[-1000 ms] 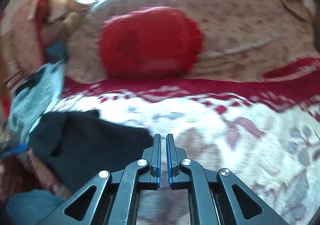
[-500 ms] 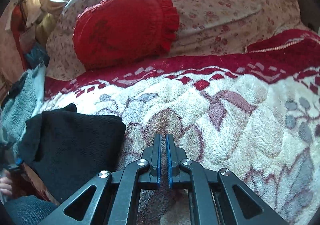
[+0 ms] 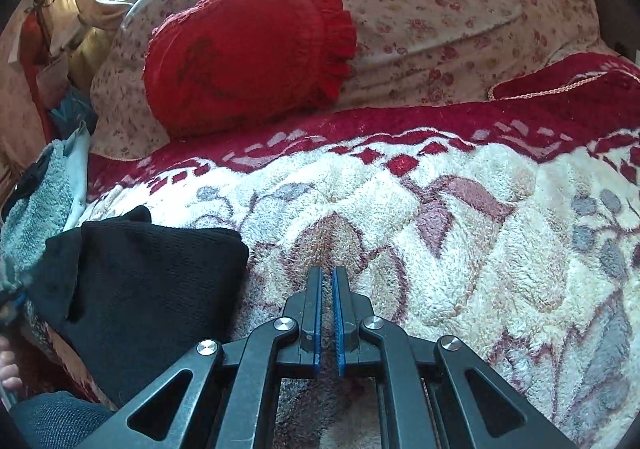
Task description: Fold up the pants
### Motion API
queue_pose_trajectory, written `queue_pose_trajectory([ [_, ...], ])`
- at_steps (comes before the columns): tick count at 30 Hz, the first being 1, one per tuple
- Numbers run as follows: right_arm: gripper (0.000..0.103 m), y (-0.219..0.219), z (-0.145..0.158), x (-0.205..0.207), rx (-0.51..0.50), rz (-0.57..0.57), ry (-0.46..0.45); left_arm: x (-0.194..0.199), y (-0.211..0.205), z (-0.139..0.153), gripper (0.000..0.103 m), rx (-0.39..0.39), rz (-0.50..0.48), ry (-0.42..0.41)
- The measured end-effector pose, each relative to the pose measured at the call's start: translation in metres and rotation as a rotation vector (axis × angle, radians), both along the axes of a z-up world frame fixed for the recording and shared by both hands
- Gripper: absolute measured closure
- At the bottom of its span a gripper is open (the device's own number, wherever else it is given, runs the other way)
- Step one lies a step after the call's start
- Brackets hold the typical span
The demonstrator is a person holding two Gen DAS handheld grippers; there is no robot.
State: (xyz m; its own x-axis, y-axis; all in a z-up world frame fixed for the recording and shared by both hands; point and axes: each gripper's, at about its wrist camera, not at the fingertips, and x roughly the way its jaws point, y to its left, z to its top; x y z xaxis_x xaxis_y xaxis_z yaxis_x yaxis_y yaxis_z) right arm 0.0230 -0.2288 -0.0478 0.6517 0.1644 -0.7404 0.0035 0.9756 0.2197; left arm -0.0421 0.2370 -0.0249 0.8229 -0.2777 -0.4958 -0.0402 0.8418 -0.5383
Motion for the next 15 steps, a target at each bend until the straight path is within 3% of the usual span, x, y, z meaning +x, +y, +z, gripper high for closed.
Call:
queue_pose_trajectory([
  [3,0.099,-0.001,0.000,0.000,0.002,-0.001,0.000,-0.005,-0.037,0.021,0.093,0.138,-0.110,-0.085],
  [6,0.099,-0.001,-0.001,0.001,0.006,-0.001,0.001,-0.005,-0.075,0.031,0.093,0.210,-0.238,-0.121],
  [15,0.099,-0.002,-0.001,-0.001,0.016,-0.009,0.001,0.005,-0.156,0.062,0.093,0.191,-0.503,-0.159],
])
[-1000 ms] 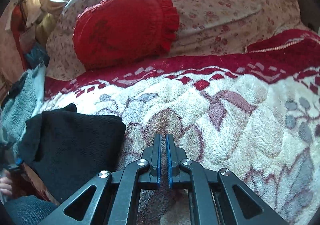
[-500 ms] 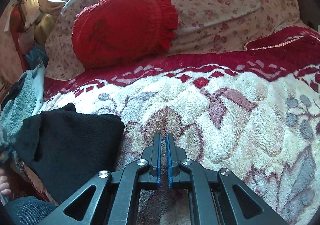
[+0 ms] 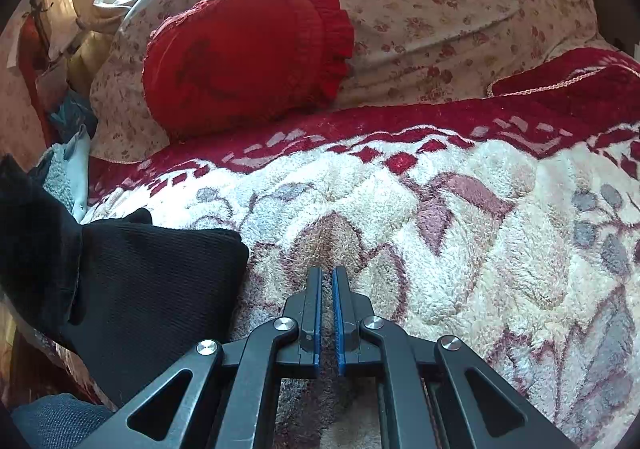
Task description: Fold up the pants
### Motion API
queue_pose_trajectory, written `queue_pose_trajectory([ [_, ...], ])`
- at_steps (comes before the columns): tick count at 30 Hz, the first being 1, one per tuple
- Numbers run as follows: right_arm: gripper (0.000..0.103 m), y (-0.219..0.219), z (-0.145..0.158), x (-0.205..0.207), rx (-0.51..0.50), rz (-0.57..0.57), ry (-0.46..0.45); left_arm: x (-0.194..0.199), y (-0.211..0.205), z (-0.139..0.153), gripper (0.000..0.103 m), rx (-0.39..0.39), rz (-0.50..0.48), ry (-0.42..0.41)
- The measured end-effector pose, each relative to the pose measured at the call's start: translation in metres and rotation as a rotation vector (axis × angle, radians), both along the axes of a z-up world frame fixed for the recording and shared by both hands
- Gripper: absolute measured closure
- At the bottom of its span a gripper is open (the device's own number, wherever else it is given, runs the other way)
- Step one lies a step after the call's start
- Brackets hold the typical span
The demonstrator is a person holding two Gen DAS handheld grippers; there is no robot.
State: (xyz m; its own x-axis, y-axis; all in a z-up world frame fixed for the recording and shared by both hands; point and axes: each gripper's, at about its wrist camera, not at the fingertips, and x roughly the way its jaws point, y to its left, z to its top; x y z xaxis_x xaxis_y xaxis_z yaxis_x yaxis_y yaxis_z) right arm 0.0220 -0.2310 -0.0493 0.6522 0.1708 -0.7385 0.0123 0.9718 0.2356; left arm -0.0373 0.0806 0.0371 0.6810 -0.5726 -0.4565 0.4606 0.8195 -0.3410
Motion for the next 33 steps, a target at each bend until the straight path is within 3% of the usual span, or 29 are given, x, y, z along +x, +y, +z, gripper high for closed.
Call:
queue_pose_trajectory([
  [3,0.099,-0.001,0.000,0.000,0.003,0.000,0.001,0.002,-0.033,0.008,0.093,0.041,-0.123,0.009],
  [8,0.099,-0.002,0.000,0.000,0.009,0.000,0.002,0.008,-0.098,0.001,0.093,0.204,-0.298,0.053],
  [11,0.099,-0.003,0.000,0.000,0.014,0.001,0.005,0.015,-0.123,-0.008,0.093,0.259,-0.354,0.099],
  [19,0.099,-0.006,-0.001,0.001,0.036,0.003,0.009,0.025,-0.158,-0.022,0.093,0.312,-0.460,0.191],
  [22,0.099,-0.008,0.002,0.000,0.054,0.000,0.002,0.020,-0.177,-0.033,0.093,0.376,-0.521,0.203],
  [25,0.099,-0.012,0.011,-0.006,0.083,-0.007,-0.041,0.025,-0.183,-0.051,0.093,0.417,-0.555,0.252],
  [27,0.099,-0.017,0.026,-0.016,0.113,-0.007,-0.129,0.035,-0.183,-0.060,0.093,0.398,-0.555,0.303],
  [29,0.099,-0.020,0.042,-0.028,0.166,0.033,-0.229,0.040,-0.181,-0.063,0.092,0.372,-0.562,0.333],
  [31,0.099,-0.014,0.054,-0.037,0.260,0.181,-0.304,0.039,-0.181,-0.063,0.090,0.379,-0.570,0.323],
  [33,0.099,-0.001,0.053,-0.037,0.338,0.326,-0.287,0.037,-0.182,-0.063,0.090,0.384,-0.575,0.312],
])
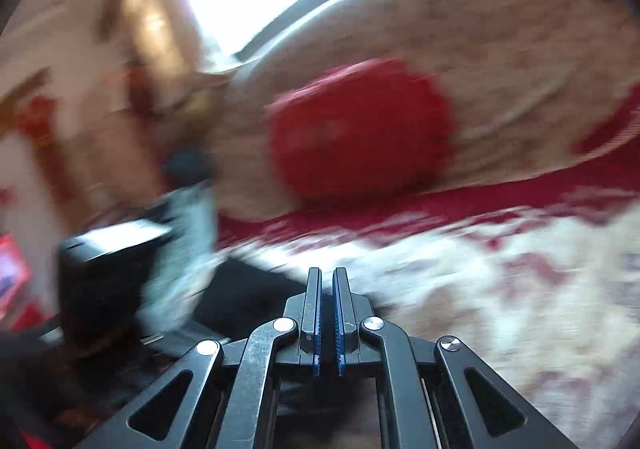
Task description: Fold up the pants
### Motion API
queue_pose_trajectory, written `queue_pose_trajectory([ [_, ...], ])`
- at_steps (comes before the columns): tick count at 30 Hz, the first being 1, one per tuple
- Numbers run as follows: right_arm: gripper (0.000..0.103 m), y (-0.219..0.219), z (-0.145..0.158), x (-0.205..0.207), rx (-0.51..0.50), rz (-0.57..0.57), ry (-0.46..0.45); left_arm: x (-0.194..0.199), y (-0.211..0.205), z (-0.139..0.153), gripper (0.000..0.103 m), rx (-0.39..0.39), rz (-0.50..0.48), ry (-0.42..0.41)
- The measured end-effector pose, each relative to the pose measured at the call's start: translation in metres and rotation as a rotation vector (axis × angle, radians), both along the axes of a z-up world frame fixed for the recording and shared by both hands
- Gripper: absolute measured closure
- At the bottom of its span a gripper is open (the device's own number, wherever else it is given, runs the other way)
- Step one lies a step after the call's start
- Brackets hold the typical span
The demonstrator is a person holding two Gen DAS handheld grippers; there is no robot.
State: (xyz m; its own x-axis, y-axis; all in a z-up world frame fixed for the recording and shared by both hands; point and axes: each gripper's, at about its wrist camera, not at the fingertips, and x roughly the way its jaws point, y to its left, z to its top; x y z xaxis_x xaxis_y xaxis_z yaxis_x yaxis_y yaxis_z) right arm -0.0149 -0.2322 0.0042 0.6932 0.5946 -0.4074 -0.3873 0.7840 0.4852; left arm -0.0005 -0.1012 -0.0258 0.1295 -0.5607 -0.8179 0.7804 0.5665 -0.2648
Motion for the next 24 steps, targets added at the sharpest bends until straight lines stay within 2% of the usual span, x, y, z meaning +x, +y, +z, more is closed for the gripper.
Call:
queue_pose_trajectory([
  [2,0.099,0.019,-0.009,0.007,-0.014,0.111,0.052,-0.001,0.000,0.001,0.090,-0.002,-0.004,-0.010],
  [4,0.099,0.038,-0.022,0.017,-0.130,0.107,0.117,-0.007,0.003,0.005,0.088,-0.022,-0.024,-0.021],
  [5,0.100,0.041,-0.031,0.023,-0.153,0.096,0.154,-0.013,0.009,0.012,0.088,-0.055,-0.052,-0.024],
  [7,0.102,0.040,-0.041,0.030,-0.121,0.083,0.189,-0.021,0.029,0.023,0.088,-0.127,-0.080,0.002],
  [8,0.103,0.039,-0.042,0.031,-0.106,0.080,0.195,-0.024,0.038,0.027,0.088,-0.139,-0.069,-0.007],
  [10,0.103,0.037,-0.045,0.030,-0.081,0.078,0.206,-0.024,0.065,0.032,0.088,-0.148,-0.012,-0.028],
  [12,0.103,0.035,-0.048,0.032,-0.056,0.075,0.222,-0.017,0.099,0.030,0.088,-0.158,0.086,-0.031],
  [15,0.103,0.031,-0.048,0.035,-0.051,0.072,0.224,0.000,0.140,0.011,0.088,-0.169,0.232,0.016],
  [19,0.103,0.026,-0.039,0.036,-0.065,0.044,0.172,0.011,0.155,-0.022,0.088,-0.213,0.293,0.123],
  [22,0.101,0.019,-0.023,0.025,0.007,0.055,0.147,0.006,0.148,-0.023,0.088,-0.227,0.289,0.108],
  [24,0.100,0.019,-0.008,0.012,0.065,0.113,0.134,0.005,0.146,-0.023,0.088,-0.232,0.290,0.105],
])
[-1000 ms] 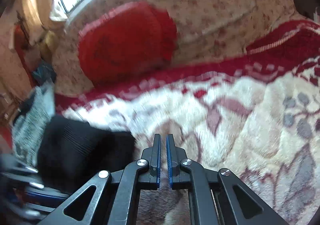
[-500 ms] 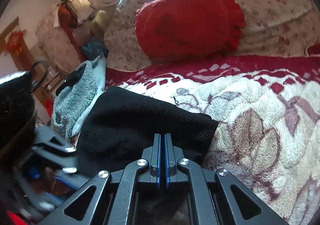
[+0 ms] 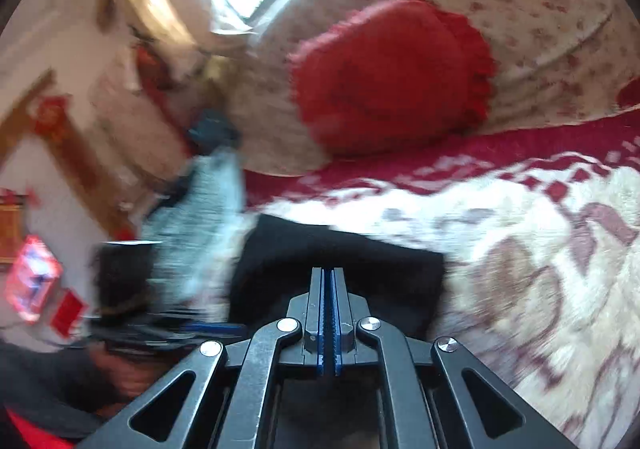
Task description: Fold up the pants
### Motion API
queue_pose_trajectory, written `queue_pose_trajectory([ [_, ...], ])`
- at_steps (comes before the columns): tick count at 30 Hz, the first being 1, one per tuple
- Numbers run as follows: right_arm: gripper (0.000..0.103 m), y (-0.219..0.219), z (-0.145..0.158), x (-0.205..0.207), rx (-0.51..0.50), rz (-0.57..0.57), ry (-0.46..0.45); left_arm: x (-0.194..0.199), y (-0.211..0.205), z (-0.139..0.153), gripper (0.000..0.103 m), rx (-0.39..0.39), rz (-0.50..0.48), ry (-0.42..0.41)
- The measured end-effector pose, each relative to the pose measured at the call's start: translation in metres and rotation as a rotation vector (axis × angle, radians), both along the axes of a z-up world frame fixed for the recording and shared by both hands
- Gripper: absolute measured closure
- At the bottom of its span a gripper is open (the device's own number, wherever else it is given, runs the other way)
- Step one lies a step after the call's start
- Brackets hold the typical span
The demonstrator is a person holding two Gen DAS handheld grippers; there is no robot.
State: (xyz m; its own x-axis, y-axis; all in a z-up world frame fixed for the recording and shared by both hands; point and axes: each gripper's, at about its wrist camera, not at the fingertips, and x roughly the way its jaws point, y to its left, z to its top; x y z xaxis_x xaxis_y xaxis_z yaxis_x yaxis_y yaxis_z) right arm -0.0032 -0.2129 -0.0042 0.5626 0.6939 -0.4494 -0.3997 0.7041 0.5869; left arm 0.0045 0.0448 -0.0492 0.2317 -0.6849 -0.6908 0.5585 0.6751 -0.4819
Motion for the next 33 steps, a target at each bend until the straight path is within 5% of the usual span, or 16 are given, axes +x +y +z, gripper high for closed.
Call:
queue_pose_trajectory([
  [5,0.100,0.024,-0.012,-0.014,-0.230,0.057,0.189,-0.003,0.014,0.003,0.088,-0.067,0.022,-0.002],
  [9,0.103,0.007,-0.034,-0.008,-0.117,-0.018,0.257,-0.013,0.028,0.003,0.088,-0.061,0.059,-0.022],
  [16,0.103,0.020,-0.032,-0.012,-0.198,-0.053,0.176,0.001,0.014,-0.024,0.099,-0.025,0.086,0.055],
  [23,0.102,0.019,-0.016,-0.011,-0.180,-0.049,0.108,0.020,0.021,0.037,0.098,-0.084,0.120,-0.065],
  [28,0.101,0.008,0.000,0.001,-0.162,-0.146,0.016,0.074,0.005,0.042,0.098,0.008,0.219,-0.068],
  [33,0.102,0.019,-0.030,0.039,-0.347,-0.164,0.112,0.105,-0.003,0.002,0.098,0.115,0.336,0.015],
])
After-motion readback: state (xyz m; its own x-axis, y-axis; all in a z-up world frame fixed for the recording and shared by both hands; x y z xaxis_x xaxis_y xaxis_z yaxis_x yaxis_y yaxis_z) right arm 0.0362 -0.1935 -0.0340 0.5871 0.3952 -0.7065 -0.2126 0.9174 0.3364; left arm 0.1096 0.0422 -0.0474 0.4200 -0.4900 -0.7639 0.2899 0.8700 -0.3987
